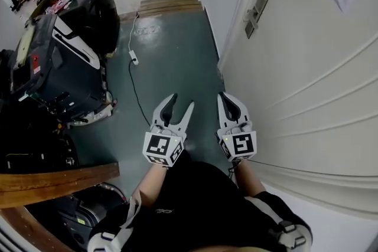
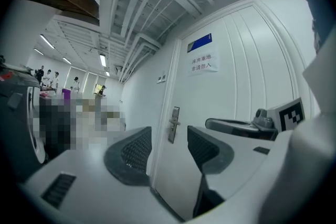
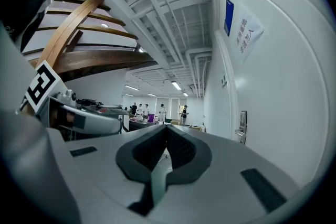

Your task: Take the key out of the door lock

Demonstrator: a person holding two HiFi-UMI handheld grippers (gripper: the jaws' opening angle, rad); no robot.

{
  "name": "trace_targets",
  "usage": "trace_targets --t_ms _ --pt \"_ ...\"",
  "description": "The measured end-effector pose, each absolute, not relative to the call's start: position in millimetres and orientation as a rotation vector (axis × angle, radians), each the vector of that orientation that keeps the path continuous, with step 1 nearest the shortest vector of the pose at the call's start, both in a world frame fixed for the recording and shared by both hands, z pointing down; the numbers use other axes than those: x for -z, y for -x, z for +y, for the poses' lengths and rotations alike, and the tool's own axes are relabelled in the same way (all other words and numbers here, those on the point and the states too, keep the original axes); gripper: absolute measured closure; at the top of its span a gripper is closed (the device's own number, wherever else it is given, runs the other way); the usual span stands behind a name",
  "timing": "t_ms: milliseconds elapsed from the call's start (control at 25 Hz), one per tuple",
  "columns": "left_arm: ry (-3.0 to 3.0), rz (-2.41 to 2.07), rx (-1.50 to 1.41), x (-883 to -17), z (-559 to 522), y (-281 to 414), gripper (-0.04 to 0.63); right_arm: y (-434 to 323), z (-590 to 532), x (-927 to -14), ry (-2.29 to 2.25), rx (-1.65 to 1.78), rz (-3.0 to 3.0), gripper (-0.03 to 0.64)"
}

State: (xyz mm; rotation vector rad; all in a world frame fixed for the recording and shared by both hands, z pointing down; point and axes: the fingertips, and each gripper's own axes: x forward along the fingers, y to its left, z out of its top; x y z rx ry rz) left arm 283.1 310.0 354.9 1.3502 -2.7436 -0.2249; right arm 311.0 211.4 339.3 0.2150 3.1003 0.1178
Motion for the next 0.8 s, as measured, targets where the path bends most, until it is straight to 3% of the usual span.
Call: trace_targets --t_ms 800 --pt "-1.392 -2.664 0.293 -374 349 -126 0.397 -169 243 -358 -0.109 -0.164 3.226 0.609"
